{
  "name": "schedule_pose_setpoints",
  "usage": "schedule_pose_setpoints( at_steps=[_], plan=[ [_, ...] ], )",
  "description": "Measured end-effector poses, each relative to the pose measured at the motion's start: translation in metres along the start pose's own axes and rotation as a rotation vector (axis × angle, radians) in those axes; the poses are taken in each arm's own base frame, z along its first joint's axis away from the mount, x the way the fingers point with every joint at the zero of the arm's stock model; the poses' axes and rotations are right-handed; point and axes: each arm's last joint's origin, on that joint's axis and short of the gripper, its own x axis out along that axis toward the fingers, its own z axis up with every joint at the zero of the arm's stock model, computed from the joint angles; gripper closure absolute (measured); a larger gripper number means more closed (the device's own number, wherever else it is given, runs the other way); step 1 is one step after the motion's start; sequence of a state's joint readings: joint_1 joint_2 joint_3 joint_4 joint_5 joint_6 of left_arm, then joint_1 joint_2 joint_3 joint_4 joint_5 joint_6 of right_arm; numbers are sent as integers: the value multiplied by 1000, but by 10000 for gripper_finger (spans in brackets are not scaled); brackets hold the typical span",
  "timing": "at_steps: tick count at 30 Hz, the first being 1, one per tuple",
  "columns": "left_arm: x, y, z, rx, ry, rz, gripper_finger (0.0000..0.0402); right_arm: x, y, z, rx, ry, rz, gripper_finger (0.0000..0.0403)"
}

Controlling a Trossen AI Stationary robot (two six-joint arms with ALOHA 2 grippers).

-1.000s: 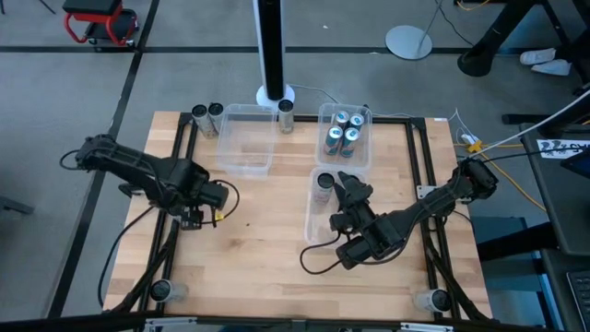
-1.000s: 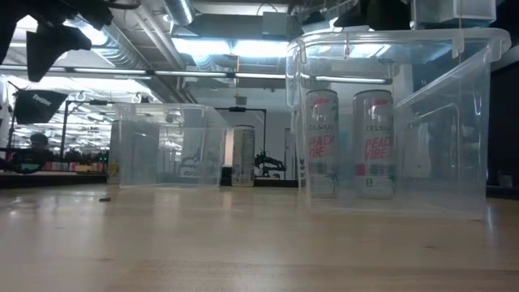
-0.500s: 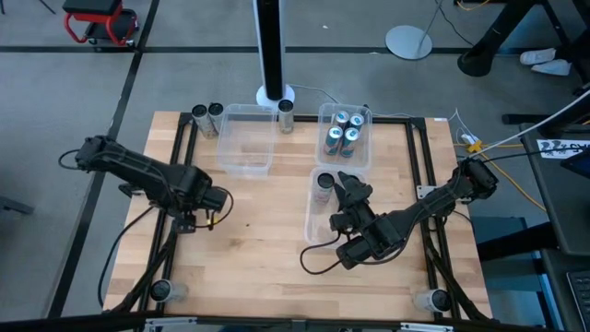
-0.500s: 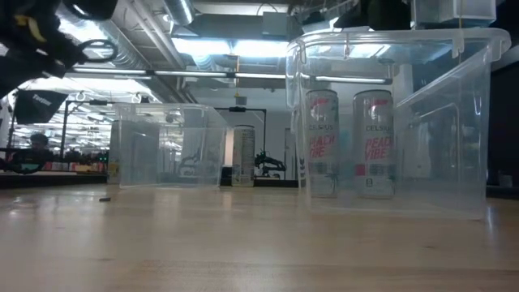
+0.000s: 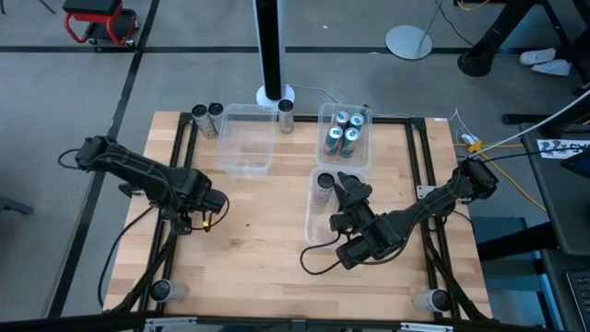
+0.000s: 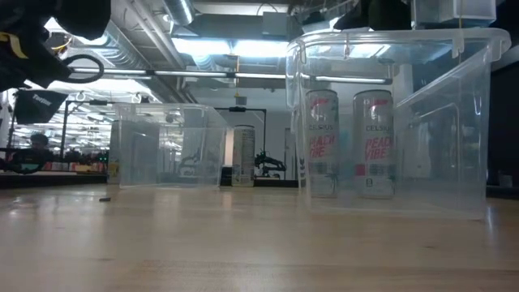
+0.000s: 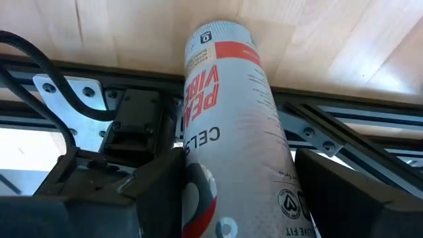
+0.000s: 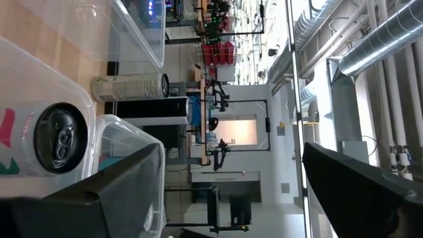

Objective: Sort soda cans
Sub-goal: Put the white pink soda can into the bottom right transparent bin

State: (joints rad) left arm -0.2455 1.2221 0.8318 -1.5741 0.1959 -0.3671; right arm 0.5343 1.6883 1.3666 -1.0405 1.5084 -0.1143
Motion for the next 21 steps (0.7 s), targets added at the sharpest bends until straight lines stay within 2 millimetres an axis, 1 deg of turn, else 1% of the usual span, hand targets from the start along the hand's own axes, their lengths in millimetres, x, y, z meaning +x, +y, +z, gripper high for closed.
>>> schedule_pose_setpoints(
  at_steps=[8, 18, 21],
  plan=[
    [0, 0, 0, 3, -1, 2, 127, 0, 0, 0, 0, 0, 0, 38],
    [-1, 3, 4, -45, -23, -12, 127, 0, 0, 0, 0, 0, 0, 38],
    [-1, 4, 4, -15, -27, -15, 127, 0, 0, 0, 0, 0, 0, 38]
  ],
)
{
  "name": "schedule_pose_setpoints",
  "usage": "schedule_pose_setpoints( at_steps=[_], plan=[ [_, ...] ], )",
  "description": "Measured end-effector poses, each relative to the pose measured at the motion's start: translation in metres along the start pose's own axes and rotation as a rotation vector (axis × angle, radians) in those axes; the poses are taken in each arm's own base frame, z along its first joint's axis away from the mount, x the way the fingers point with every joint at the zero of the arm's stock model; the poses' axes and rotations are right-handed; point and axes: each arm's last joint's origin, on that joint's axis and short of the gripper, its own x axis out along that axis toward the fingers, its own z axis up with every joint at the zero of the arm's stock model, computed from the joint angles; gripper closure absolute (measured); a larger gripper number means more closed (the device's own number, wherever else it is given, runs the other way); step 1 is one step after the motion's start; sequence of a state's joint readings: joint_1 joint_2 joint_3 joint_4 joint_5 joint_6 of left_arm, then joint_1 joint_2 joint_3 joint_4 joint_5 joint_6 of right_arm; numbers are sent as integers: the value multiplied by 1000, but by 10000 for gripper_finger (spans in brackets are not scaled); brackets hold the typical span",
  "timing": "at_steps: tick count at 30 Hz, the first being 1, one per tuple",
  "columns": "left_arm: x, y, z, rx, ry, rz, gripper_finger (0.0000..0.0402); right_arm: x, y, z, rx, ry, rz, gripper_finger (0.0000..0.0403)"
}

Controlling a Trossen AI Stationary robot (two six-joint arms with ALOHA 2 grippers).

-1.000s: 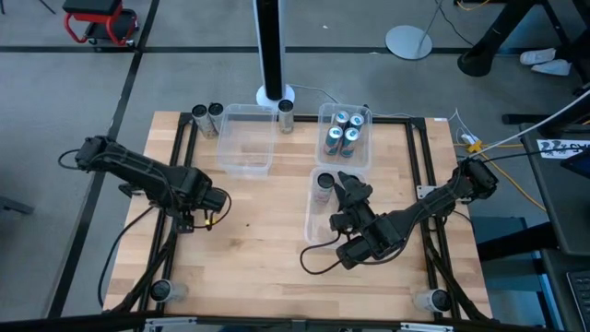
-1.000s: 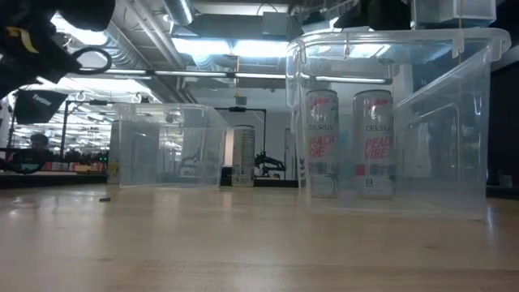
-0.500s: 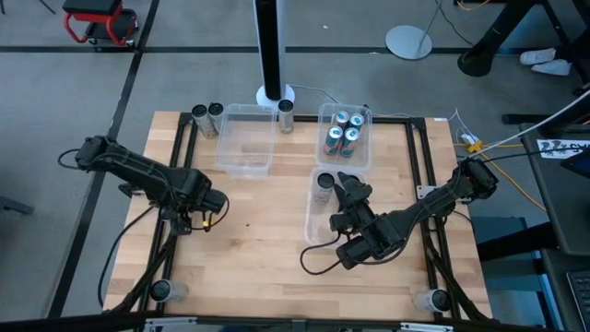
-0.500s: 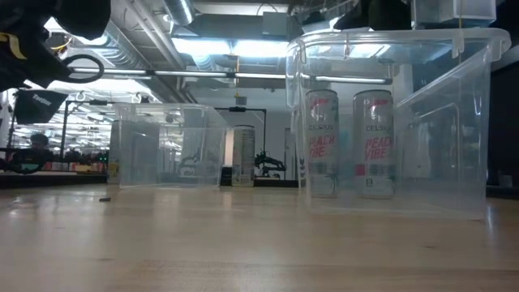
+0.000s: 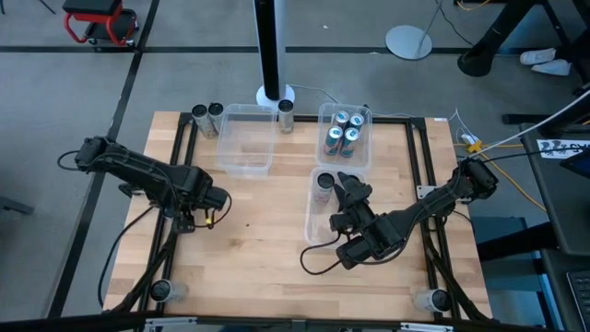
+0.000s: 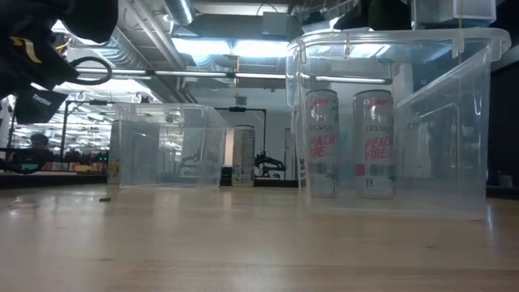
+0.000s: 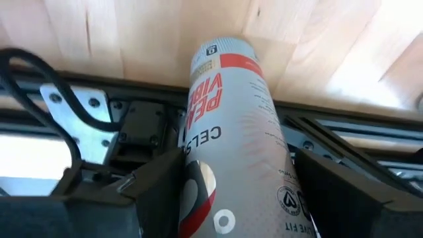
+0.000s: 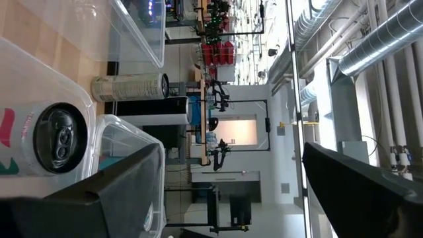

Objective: Sort soda cans
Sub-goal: Put the white pink soda can into the bottom right transparent bin

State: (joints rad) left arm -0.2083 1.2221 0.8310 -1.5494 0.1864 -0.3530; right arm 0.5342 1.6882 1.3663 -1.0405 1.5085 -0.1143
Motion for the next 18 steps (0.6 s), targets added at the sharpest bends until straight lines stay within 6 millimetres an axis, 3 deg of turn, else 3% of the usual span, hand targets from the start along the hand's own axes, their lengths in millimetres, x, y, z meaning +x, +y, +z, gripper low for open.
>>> schedule_pose_setpoints(
  at_steps=[6, 18],
  plan=[
    [0, 0, 1, 17, -10, 17, 122, 0, 0, 0, 0, -1, 6, 38],
    [-2, 1, -1, -10, -7, 24, 39, 0, 0, 0, 0, -1, 9, 38]
  ],
)
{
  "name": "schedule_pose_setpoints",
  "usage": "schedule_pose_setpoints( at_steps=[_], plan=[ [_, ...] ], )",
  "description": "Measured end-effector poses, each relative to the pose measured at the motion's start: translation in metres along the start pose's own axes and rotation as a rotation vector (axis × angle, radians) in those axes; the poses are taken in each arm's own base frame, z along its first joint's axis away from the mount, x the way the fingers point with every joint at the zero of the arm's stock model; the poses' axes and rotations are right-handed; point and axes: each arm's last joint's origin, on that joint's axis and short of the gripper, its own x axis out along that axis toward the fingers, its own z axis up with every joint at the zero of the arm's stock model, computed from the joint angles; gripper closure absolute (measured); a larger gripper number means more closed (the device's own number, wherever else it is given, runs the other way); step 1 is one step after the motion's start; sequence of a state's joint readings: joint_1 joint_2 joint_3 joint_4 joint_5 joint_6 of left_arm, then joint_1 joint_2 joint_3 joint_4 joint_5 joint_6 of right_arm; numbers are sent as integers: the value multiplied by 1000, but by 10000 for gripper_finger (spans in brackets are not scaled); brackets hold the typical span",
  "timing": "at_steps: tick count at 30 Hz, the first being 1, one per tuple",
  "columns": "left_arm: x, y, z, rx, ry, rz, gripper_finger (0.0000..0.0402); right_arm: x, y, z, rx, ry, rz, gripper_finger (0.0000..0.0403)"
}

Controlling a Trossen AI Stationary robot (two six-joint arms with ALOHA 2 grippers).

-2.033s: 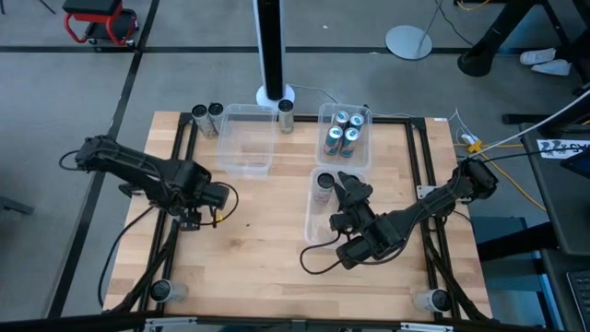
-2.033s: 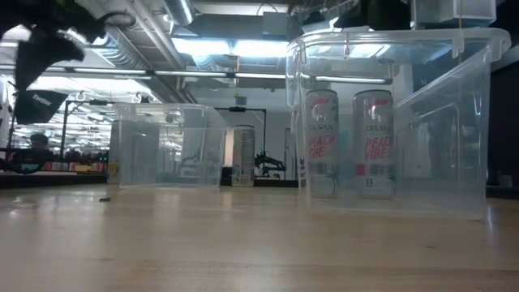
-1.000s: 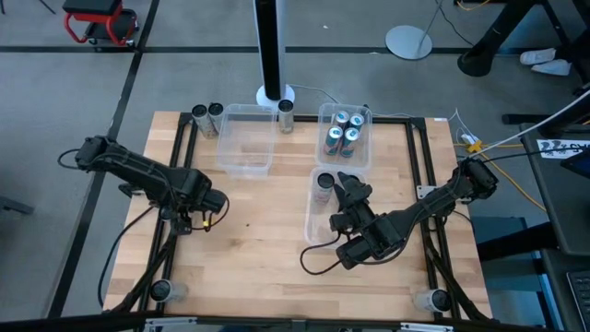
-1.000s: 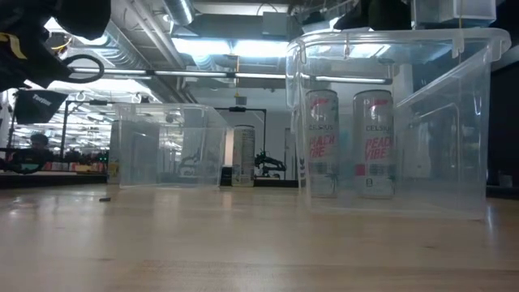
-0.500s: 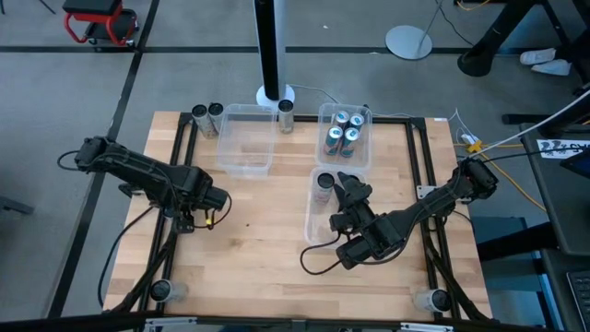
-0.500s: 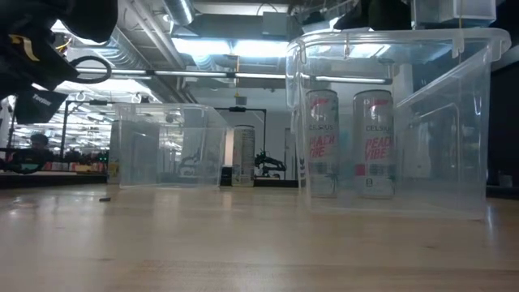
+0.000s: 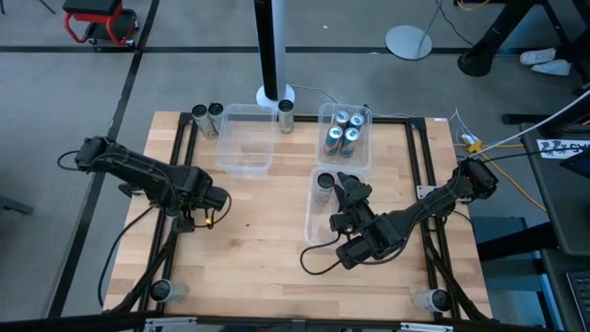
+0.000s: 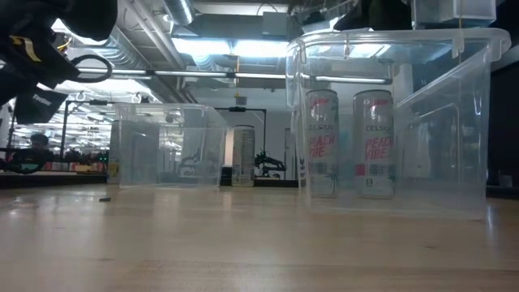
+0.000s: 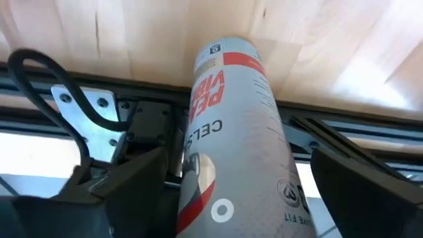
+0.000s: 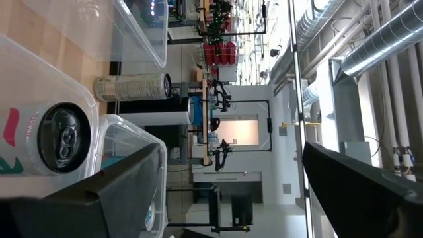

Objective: Sort soda cans
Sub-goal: Put the white pink soda can into the bottom right transparent bin

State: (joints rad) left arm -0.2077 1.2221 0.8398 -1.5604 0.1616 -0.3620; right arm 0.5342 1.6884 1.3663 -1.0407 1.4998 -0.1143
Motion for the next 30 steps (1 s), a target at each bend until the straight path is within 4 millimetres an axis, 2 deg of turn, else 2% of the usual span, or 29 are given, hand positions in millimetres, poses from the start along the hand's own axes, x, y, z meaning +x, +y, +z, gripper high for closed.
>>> schedule_pose_setpoints(
  at_steps=[5, 14, 24, 30],
  plan=[
    [0, -1, 0, -20, -3, 4, 37, 0, 0, 0, 2, 0, 0, 38],
    [2, -9, -4, 43, -4, 51, 37, 0, 1, 0, 3, -2, 20, 38],
    [13, -21, -9, 244, 16, 159, 37, 0, 1, 0, 5, -5, 42, 38],
    [14, -24, -12, 255, 15, 194, 70, 0, 1, 0, 6, -5, 44, 38]
  ],
)
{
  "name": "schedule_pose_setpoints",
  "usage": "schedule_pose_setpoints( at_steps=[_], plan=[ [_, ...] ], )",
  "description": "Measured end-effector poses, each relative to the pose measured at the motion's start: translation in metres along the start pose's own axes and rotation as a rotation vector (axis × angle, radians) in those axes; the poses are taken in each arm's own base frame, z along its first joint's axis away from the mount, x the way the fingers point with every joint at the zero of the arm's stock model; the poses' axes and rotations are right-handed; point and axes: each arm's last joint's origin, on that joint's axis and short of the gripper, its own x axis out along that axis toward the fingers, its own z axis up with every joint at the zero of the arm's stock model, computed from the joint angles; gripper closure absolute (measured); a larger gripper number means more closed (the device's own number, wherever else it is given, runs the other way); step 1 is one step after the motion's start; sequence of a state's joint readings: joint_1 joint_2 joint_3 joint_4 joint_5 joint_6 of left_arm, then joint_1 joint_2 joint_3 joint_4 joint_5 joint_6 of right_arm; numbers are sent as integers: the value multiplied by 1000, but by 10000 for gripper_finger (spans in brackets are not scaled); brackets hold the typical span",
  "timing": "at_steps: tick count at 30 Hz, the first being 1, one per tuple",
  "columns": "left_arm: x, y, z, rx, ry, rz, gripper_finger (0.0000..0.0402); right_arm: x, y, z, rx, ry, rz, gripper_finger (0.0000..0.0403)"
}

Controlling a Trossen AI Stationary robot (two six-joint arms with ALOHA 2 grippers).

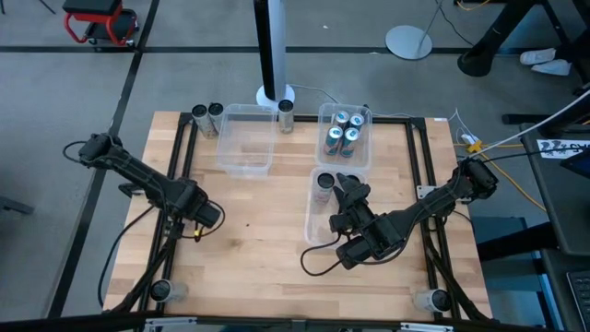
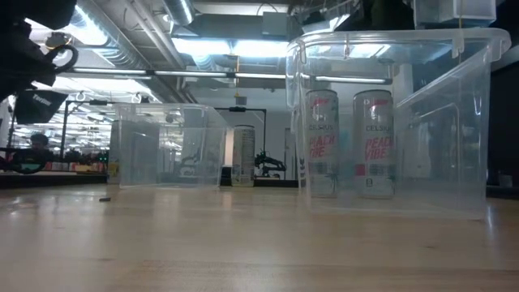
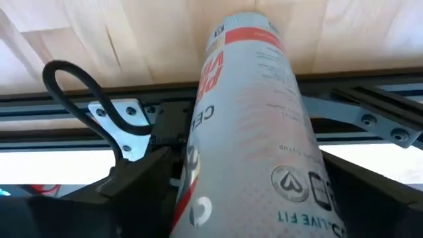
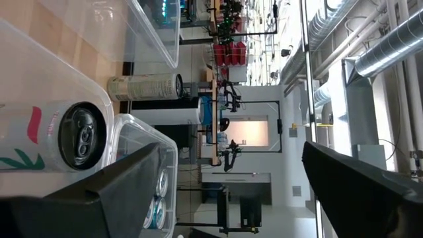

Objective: Sort soda cans
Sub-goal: Put the white pink soda can into the bottom right transparent bin

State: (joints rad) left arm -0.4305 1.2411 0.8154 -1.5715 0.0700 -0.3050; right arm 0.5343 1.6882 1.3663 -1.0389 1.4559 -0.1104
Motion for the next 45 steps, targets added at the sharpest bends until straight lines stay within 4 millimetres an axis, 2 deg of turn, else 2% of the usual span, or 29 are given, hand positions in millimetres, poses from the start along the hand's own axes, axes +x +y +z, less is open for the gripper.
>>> schedule_pose_setpoints(
  at_steps=[7, 11, 14, 27, 32, 41, 45],
  plan=[
    [0, 2, 1, -45, 3, -7, 159, 0, 0, 0, 0, 0, 0, 38],
    [-2, 6, 2, -77, -5, -16, 160, 0, 0, 0, -3, 0, 0, 38],
    [-12, 7, 4, -104, -49, -30, 160, 0, 0, 0, -4, 0, 0, 38],
    [-81, 15, 12, -276, -324, -155, 160, 0, 0, 0, -5, -1, 0, 38],
    [-96, 10, 34, -279, -393, -198, 160, 0, 0, 0, -5, -2, 9, 38],
    [-93, -8, 96, -160, -166, -141, 160, 0, 0, 0, -4, -3, 12, 38],
    [-100, -13, 122, -113, -164, -131, 160, 0, 1, 0, -5, -3, 17, 38]
  ],
)
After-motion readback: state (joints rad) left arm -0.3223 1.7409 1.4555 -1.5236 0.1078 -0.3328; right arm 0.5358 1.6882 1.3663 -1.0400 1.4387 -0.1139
